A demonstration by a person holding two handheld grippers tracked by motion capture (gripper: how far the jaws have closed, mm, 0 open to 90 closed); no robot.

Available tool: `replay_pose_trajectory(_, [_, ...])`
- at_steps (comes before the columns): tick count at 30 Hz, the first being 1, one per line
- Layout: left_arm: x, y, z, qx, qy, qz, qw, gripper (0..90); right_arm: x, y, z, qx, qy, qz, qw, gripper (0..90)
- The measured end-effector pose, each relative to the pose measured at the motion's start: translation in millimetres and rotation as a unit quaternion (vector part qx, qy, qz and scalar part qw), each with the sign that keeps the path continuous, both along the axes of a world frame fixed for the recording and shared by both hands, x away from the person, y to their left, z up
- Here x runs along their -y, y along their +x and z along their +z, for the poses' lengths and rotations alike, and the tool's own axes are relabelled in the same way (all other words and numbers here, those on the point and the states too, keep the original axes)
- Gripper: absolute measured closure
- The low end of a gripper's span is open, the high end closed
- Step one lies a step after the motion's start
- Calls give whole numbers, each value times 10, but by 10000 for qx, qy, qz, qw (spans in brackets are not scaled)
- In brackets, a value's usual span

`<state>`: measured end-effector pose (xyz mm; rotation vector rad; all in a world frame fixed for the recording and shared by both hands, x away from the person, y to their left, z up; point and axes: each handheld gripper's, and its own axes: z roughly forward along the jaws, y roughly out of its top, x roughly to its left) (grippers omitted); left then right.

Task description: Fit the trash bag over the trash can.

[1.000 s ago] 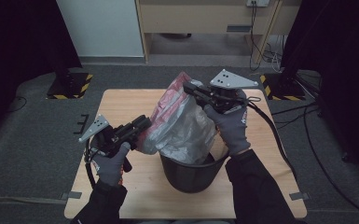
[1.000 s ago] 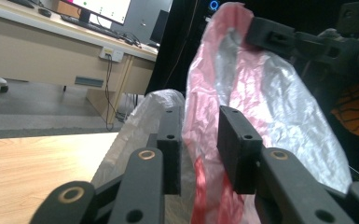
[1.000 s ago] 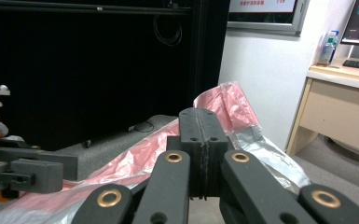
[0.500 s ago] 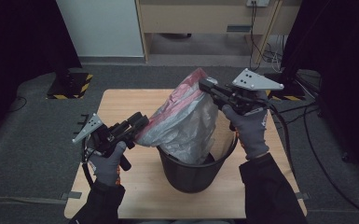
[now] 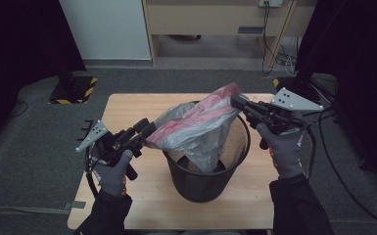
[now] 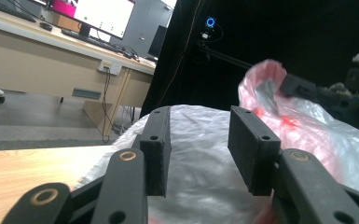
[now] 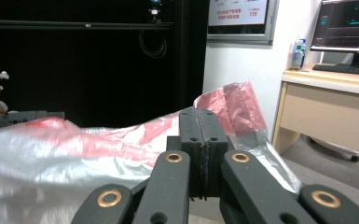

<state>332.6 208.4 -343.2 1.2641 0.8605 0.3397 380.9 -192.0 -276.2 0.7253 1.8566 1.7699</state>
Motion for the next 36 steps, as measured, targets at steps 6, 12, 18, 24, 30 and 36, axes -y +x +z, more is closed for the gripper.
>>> replay_pose_trajectory(6, [-7,7,-25,64,32,31,10000,522,169,-74,-153,-90,106,-48,9999,900])
replay_pose_trajectory(12, [15,-17,-1,213,17,-121,9997,468,294,-140,-307,-143,268,-90,9995,900])
replay_pose_trajectory(18, [87,-74,-29,181,334,-291,9989,460,365,-205,-445,-167,363,-124,9991,900])
replay_pose_trajectory(24, [135,-74,-88,109,456,-184,9987,491,390,-255,-570,-200,429,-80,9988,900])
replay_pose_trajectory(30, [109,-55,-109,28,425,-146,9990,510,409,-265,-643,-225,413,-57,9989,900])
replay_pose_trajectory(36, [164,-51,-118,-46,485,-184,9986,521,400,-277,-672,-193,421,-38,9989,900])
